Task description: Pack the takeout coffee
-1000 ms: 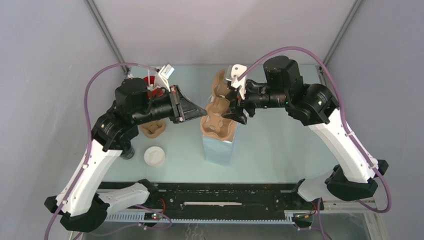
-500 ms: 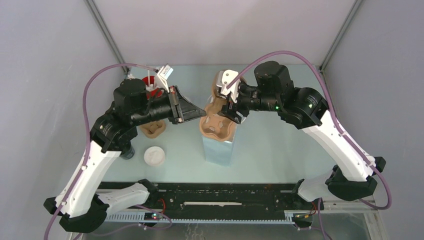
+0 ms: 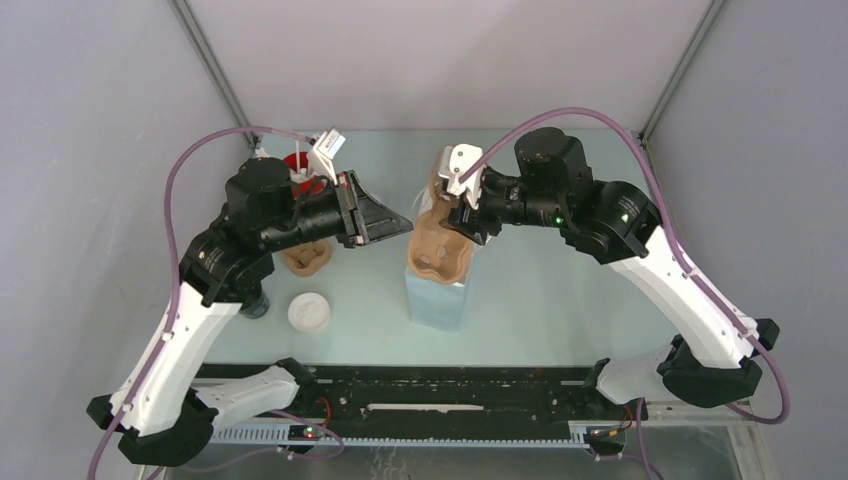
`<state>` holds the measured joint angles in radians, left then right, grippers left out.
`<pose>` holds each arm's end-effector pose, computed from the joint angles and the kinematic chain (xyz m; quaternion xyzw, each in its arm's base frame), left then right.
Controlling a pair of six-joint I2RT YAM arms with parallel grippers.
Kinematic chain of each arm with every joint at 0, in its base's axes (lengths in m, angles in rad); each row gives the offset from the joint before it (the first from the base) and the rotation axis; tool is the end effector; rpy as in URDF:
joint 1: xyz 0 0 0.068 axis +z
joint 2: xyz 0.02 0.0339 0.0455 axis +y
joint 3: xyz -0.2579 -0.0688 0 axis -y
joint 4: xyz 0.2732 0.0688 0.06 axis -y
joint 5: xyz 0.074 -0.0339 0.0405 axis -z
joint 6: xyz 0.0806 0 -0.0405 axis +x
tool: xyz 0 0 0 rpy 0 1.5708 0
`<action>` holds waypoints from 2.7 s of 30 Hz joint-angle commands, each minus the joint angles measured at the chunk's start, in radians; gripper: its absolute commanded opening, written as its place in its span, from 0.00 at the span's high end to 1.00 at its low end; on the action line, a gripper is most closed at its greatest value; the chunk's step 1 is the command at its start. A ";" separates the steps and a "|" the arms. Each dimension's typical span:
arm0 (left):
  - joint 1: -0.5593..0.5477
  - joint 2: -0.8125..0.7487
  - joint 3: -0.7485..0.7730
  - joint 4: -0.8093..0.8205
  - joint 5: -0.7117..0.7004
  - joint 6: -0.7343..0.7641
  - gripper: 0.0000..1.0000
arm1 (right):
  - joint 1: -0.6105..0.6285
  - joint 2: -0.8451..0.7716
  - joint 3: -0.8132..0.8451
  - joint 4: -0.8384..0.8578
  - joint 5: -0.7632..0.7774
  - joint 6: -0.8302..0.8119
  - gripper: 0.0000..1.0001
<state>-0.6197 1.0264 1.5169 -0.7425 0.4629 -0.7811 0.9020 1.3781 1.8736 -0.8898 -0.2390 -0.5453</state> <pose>0.1750 -0.1691 0.4793 0.0781 0.7781 -0.5230 0.3391 0.1853 0.2653 0.4908 -0.5965 0.5752 0.1953 0.5246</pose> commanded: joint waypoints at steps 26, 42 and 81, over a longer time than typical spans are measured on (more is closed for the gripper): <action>-0.039 0.083 0.084 -0.131 -0.335 0.220 0.06 | -0.100 -0.167 -0.204 0.173 0.169 0.780 0.35; -0.051 0.184 0.002 -0.057 -0.459 0.243 0.62 | -0.080 0.218 0.189 -0.290 0.389 0.661 0.46; -0.045 0.051 -0.241 0.131 -0.461 0.180 1.00 | -0.094 0.272 -0.131 0.015 0.362 0.324 1.00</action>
<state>-0.6655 1.1034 1.3037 -0.6453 0.0204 -0.6044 0.8112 1.7306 1.7451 -0.9302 0.1818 -0.1318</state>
